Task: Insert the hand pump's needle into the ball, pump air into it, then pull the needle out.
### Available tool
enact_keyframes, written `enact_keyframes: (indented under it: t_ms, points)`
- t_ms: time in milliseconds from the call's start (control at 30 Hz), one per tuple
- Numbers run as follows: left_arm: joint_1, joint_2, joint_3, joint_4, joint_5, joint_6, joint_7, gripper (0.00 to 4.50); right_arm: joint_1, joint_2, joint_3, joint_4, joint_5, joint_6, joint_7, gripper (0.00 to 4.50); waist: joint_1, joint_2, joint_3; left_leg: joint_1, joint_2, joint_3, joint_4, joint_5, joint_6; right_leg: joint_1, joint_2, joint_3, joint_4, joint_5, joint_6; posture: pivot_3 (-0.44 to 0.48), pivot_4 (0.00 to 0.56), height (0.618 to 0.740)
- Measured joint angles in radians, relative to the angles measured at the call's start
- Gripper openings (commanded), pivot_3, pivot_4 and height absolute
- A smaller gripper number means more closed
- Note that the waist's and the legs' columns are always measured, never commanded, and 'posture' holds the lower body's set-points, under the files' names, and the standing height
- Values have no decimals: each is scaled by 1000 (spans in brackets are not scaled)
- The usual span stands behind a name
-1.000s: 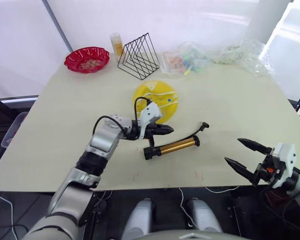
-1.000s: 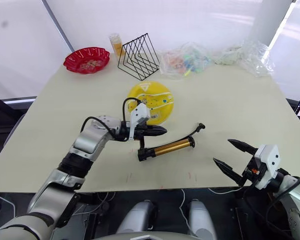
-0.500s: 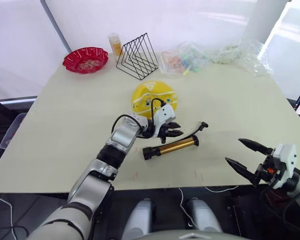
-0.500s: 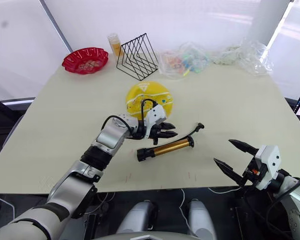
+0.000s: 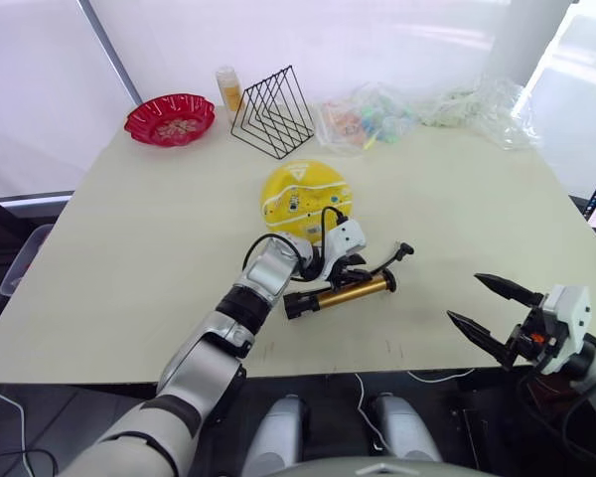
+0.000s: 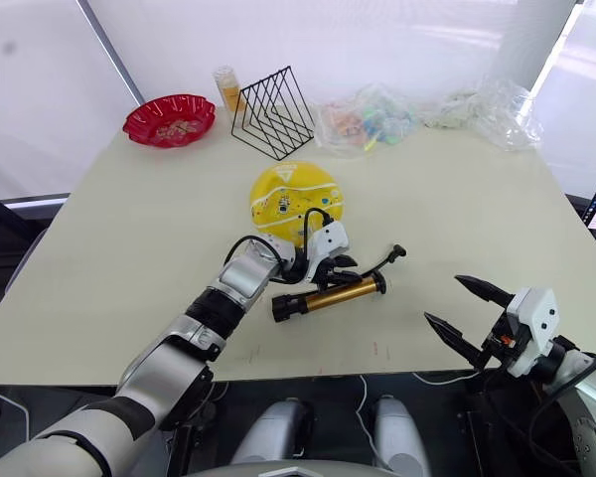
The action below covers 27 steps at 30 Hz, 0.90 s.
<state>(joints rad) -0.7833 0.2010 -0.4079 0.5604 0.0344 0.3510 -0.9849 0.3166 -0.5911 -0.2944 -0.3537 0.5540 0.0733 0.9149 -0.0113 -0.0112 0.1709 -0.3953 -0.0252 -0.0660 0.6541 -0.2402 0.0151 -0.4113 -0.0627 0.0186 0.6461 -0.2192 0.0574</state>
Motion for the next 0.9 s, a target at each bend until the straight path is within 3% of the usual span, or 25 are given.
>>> enact_keyframes:
  t_ms: [567, 667, 733, 900]
  points:
    - [-118, -150, -13, 296, 88, -81, 73, 1724, 23, -6, -15, 0, -6, 3, -26, 4500, 6, -1, 0, 0, -1, 0, 0, 0, 0, 1, 0, 0, 0, -1, 4, 0, 150, 737]
    - [-119, -154, -8, 312, 92, -98, 78, 1026, 31, -11, -28, 0, -10, 3, -25, 4500, 7, -1, 0, 0, -1, 0, 1, 0, 0, 1, 0, 0, 0, -1, 4, 0, 150, 737]
    - [-118, -155, -1, 320, 93, -104, 84, 113, 32, -11, -28, 1, -14, 3, -24, 4500, 7, -1, 0, 0, -1, 0, 1, 0, 0, 1, 0, 0, 0, -1, 4, 0, 150, 737]
    - [-103, -155, 8, 310, 94, -122, 83, 51, 31, -11, -28, 2, -18, 5, -26, 4500, 7, -1, 0, 0, -1, 0, 1, 0, 0, 1, 0, 0, 0, -1, 3, 0, 150, 737]
